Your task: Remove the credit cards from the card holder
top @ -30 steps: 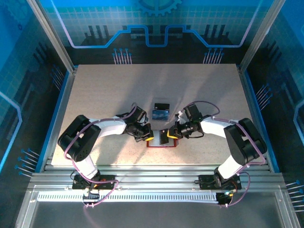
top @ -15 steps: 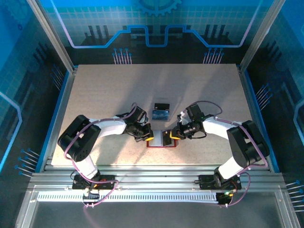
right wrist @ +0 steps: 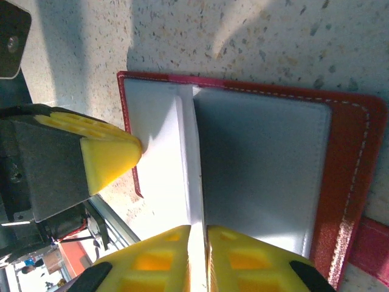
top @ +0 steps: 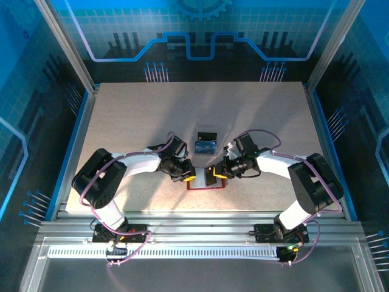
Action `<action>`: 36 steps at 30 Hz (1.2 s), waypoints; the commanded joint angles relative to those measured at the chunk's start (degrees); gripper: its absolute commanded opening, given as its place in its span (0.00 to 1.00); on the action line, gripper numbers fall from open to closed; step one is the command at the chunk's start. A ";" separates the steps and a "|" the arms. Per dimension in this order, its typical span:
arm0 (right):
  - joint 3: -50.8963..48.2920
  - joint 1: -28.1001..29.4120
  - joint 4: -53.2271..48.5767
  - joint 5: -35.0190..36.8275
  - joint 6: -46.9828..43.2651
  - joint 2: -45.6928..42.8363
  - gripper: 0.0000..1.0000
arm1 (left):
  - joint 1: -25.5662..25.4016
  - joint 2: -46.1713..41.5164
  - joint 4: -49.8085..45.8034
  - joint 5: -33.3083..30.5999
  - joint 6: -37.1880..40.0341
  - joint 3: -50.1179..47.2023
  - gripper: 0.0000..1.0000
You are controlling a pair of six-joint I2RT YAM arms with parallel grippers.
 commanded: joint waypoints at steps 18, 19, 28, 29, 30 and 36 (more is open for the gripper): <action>-1.66 3.32 0.10 2.95 4.06 -1.17 0.06 | -0.45 -4.40 -5.54 -2.57 1.71 2.58 0.17; -1.73 3.74 0.39 3.40 4.79 -1.12 0.06 | -0.45 -4.58 -5.64 -2.80 1.70 2.56 0.17; -1.25 8.58 2.73 6.59 10.58 -0.22 0.00 | -0.08 -6.09 -6.01 -3.65 1.81 2.14 0.17; -1.07 8.99 2.54 6.95 10.76 -0.19 0.00 | -0.05 -6.18 -6.03 -3.65 1.87 2.03 0.17; -0.98 9.28 2.45 7.37 10.96 -0.19 0.00 | 0.02 -6.26 -5.98 -3.65 1.85 1.95 0.16; -0.22 9.21 0.66 9.11 10.45 -2.01 0.00 | 0.05 -6.43 -5.85 -3.83 1.85 1.50 0.16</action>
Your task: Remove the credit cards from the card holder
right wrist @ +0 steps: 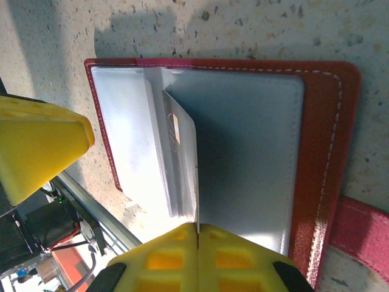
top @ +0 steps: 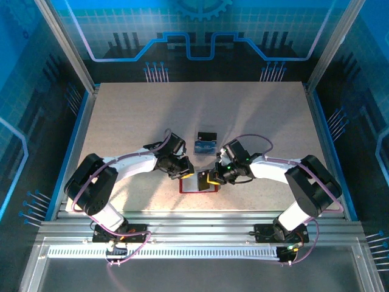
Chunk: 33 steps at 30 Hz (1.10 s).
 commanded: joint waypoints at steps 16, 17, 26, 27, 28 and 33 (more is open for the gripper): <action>1.56 -2.12 -8.75 5.09 -3.76 -2.65 0.00 | 0.25 -1.51 -1.27 -0.53 0.66 0.23 0.16; 1.56 -2.12 -8.14 4.65 -3.27 -2.85 0.00 | 0.26 -1.45 -1.27 -0.55 0.66 0.31 0.17; 2.47 -2.72 -7.94 4.29 -4.33 -6.71 0.00 | 0.45 -2.22 -1.35 -1.13 0.75 -0.07 0.16; 3.06 -3.08 -8.88 4.26 -5.82 -6.95 0.00 | 0.51 -2.53 -1.28 -1.36 0.66 -0.24 0.16; 3.98 -3.40 -10.60 4.26 -7.60 -6.92 0.00 | 0.57 -2.75 -1.19 -1.61 0.58 -0.47 0.16; 9.69 -4.89 -19.92 4.57 -20.60 -6.50 0.00 | 1.75 -5.19 0.70 -1.85 -0.35 -2.61 0.16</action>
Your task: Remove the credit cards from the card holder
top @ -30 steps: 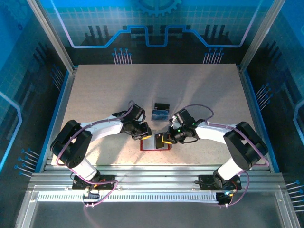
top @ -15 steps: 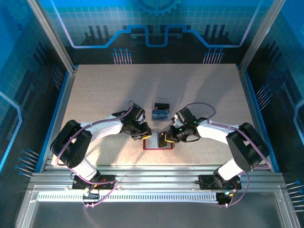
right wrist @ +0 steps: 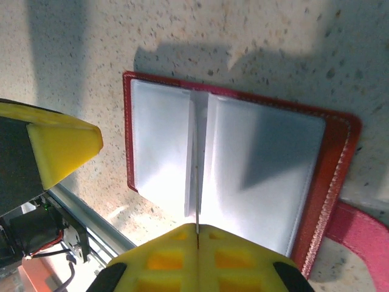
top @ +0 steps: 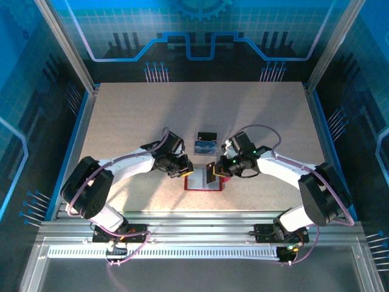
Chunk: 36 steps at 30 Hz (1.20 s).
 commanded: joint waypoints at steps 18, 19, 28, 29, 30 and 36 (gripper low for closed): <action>29.34 -1.08 -28.54 11.72 -63.97 5.67 0.00 | 6.61 -14.52 4.30 -1.49 -2.68 -10.78 0.22; 32.01 -1.08 -30.51 12.35 -66.43 7.21 0.00 | 6.73 -14.88 3.81 -1.60 -2.39 -10.75 0.22; 52.05 -1.10 -44.19 17.81 -80.28 20.96 0.00 | 7.94 -18.26 -0.64 -3.78 -0.91 -10.23 0.24; 54.37 -1.17 -45.55 18.63 -80.83 22.74 0.00 | 8.14 -18.52 -0.87 -3.89 -0.93 -10.32 0.24; 56.36 -1.26 -46.73 19.22 -81.26 24.11 0.00 | 8.27 -18.62 -0.84 -3.89 -0.97 -10.40 0.25; 67.33 -1.60 -52.32 21.80 -84.61 32.55 0.00 | 8.82 -18.85 -1.35 -3.56 -0.99 -10.32 0.25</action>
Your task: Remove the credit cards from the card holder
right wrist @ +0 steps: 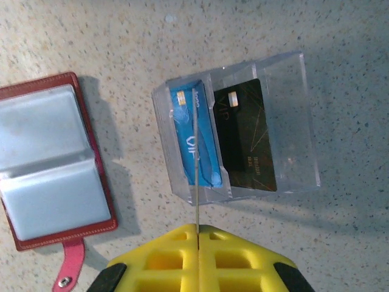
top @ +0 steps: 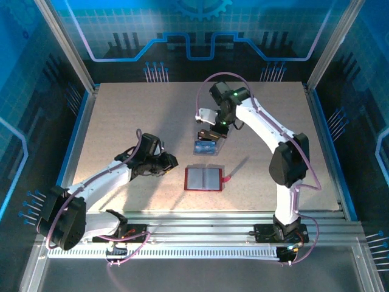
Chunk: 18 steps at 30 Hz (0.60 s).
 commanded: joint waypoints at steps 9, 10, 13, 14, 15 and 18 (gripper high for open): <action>24.45 -0.78 -15.86 2.11 -6.93 16.48 0.00 | 1.47 -0.65 -3.02 -0.67 1.21 0.17 0.25; 26.86 -0.79 -17.09 2.26 -7.20 17.93 0.00 | 1.64 -0.57 -2.85 -0.62 1.16 0.17 0.25; 31.83 -0.79 -19.81 3.09 -7.86 22.28 0.00 | 2.05 -0.32 -2.32 -0.66 0.90 0.09 0.25; 32.70 -0.79 -19.95 3.58 -8.02 22.97 0.00 | 2.19 -0.23 -2.07 -0.54 0.81 0.01 0.25; 33.03 -0.79 -19.96 3.88 -8.25 23.40 0.00 | 2.31 -0.12 -2.04 -0.56 0.83 0.04 0.25; 33.38 -0.82 -20.15 4.48 -8.79 24.29 0.00 | 2.76 0.29 -2.09 -0.32 0.99 0.17 0.25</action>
